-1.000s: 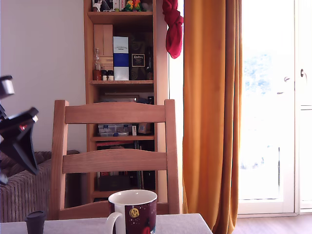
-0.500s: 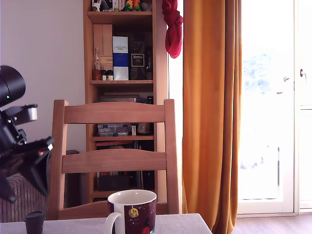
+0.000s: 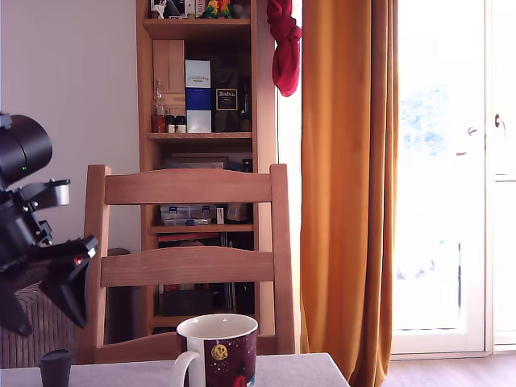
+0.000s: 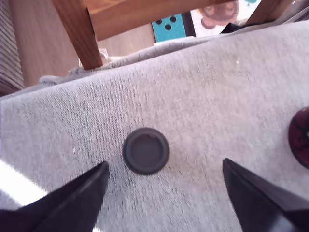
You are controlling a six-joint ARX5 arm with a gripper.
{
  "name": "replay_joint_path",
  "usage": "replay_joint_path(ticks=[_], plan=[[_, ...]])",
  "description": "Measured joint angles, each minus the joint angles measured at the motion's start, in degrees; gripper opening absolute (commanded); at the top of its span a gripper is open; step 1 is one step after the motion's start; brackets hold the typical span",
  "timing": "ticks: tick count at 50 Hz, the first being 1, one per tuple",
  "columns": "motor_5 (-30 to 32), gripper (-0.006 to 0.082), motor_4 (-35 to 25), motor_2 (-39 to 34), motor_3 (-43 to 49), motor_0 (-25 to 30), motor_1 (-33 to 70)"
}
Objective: Pick the grey coffee capsule and place it inside the red coffee cup
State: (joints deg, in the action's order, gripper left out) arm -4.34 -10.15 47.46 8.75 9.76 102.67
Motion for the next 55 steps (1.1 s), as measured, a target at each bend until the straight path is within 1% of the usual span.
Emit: replay_joint_path(ticks=[8,24,38,47,55], plan=[[0.0,0.0691,0.02,1.95,0.04,0.0,4.09],[0.0,0.0686,0.66,5.27,0.96,-0.39,8.17],[0.0,0.0684,0.66,5.31,0.2,-0.85,9.49],[-0.2,0.0682,-1.38,5.35,0.28,-1.53,10.51],[-0.22,0.0672,-1.42,5.35,-0.07,-1.68,12.39]])
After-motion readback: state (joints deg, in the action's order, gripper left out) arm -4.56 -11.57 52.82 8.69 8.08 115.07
